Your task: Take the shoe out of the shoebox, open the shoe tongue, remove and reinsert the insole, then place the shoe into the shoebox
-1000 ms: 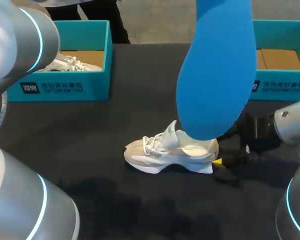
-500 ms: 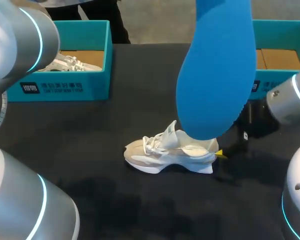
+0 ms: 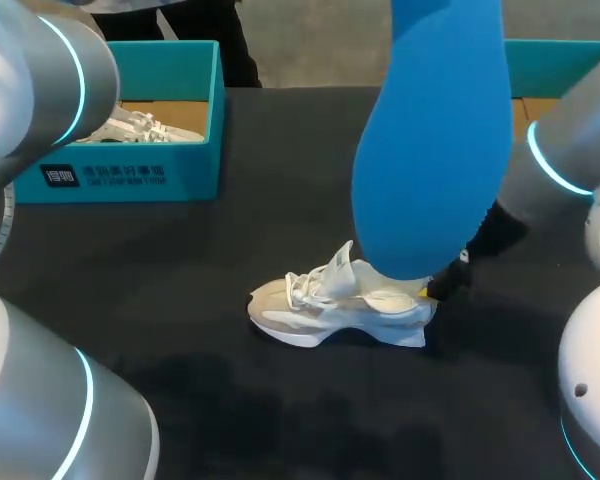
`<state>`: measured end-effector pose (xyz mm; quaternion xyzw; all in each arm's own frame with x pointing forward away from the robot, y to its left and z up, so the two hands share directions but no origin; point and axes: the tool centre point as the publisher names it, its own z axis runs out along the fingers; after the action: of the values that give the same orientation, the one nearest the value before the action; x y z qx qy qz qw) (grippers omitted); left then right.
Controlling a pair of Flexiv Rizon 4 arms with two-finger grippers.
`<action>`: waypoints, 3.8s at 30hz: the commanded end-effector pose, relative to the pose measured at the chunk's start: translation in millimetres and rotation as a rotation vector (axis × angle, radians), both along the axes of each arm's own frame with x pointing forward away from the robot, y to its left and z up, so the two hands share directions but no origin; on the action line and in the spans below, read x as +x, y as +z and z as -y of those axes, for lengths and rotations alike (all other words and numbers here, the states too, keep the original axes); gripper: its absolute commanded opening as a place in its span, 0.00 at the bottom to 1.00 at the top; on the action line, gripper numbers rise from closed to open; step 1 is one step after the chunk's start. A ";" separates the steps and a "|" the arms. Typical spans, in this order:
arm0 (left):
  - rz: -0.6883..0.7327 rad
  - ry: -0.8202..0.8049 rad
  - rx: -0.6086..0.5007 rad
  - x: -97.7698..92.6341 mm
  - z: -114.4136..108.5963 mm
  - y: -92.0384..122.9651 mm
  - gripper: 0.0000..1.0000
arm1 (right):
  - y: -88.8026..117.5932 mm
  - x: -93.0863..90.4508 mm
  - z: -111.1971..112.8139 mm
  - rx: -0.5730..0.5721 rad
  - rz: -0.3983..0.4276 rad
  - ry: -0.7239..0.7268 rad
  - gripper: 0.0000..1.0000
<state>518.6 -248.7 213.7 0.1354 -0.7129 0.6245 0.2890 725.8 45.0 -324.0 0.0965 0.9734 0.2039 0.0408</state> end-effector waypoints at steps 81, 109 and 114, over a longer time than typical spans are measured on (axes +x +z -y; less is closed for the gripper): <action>-0.001 0.001 0.000 -0.1 0.3 -1.1 0.00 | -44.7 41.4 -75.0 -0.418 -0.071 0.105 1.00; -0.001 0.001 0.000 -0.1 0.3 -1.1 0.00 | -72.2 35.6 -73.5 -0.394 -0.096 0.075 0.00; -0.001 0.001 0.000 -0.1 0.3 -1.1 0.00 | -69.1 33.4 -73.5 -0.399 -0.086 0.067 0.00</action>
<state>518.6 -248.6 213.5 0.1354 -0.7128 0.6245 0.2890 762.1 117.0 -394.3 0.0616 0.9981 0.0065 0.0073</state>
